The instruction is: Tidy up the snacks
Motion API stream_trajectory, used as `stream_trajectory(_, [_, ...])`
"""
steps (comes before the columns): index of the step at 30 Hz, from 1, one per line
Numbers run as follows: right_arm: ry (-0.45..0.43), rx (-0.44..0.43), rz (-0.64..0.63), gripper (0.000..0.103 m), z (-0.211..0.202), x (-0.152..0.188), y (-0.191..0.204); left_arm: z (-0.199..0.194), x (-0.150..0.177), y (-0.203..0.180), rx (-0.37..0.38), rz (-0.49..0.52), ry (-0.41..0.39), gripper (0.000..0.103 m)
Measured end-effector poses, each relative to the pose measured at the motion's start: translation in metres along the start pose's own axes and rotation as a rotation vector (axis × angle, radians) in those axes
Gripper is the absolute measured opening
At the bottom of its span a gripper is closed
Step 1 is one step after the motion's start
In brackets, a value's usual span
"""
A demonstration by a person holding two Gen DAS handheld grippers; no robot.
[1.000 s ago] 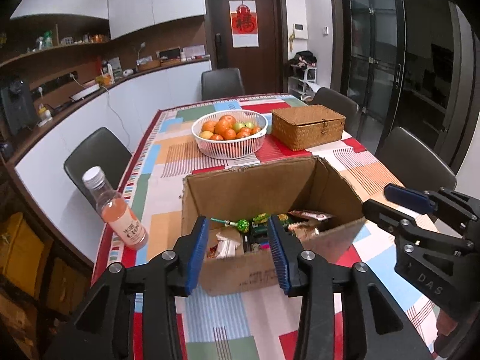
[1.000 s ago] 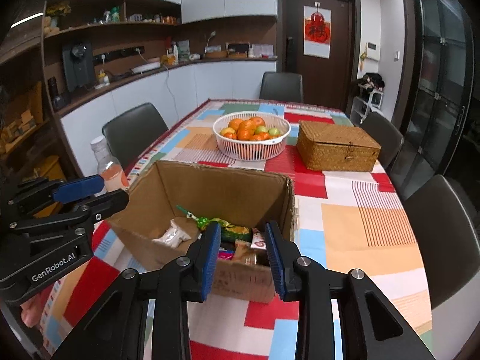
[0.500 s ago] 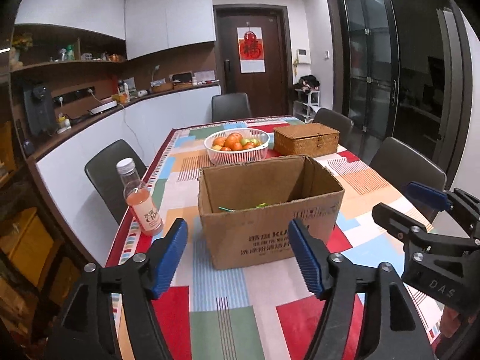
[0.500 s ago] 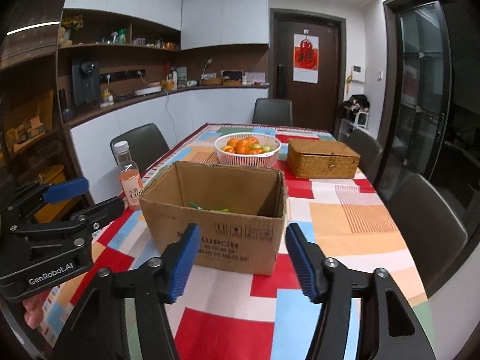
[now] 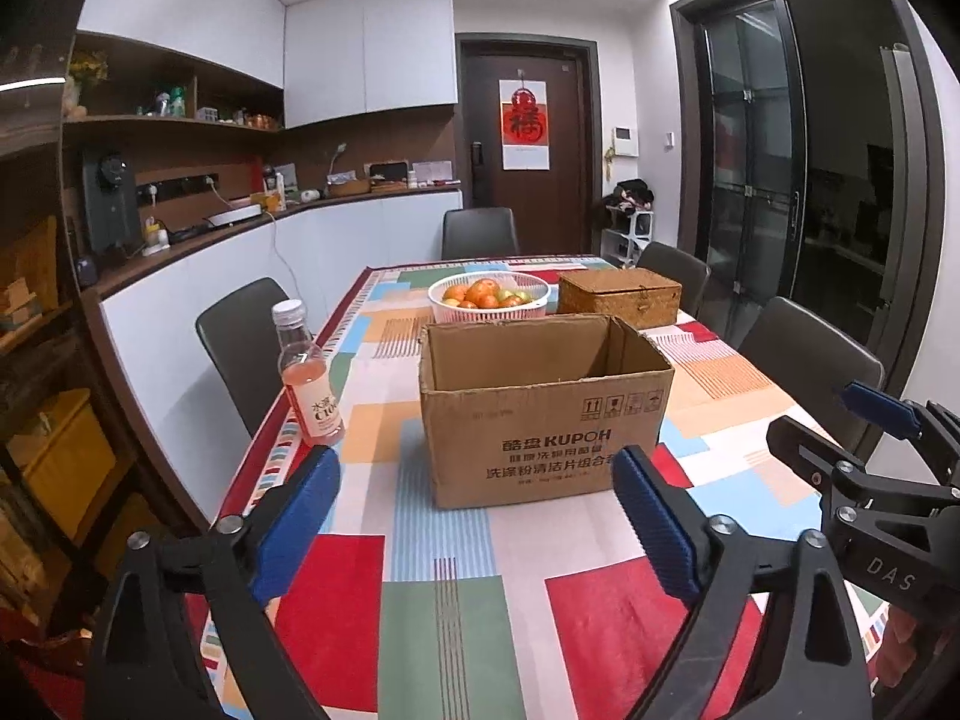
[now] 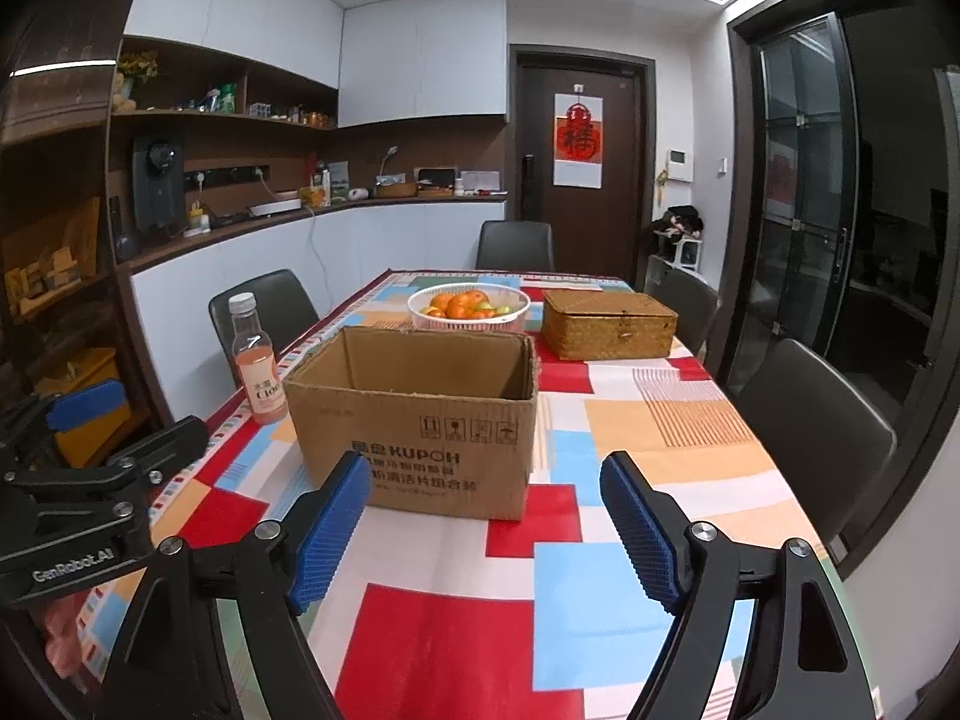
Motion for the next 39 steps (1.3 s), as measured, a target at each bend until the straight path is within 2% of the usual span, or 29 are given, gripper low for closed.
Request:
stream_trajectory(8, [0.006, -0.002, 0.031, 0.08, -0.008, 0.01, -0.003, -0.01, 0.007, 0.001, -0.007, 0.006, -0.014, 0.103])
stream_trajectory(39, [0.017, -0.013, 0.048, 0.08, -0.012, 0.016, -0.007, -0.015, 0.013, -0.001, -0.039, 0.008, -0.007, 0.103])
Point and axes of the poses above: each gripper's, at about its wrist camera, not at the fingertips, and z roughly the way its jaws point, y to its left, x to its underside, the point moved 2 cm from there along z, roughly the way its jaws point, and after that the axes turned 13 degrees about -z, right-handed, at the moved point
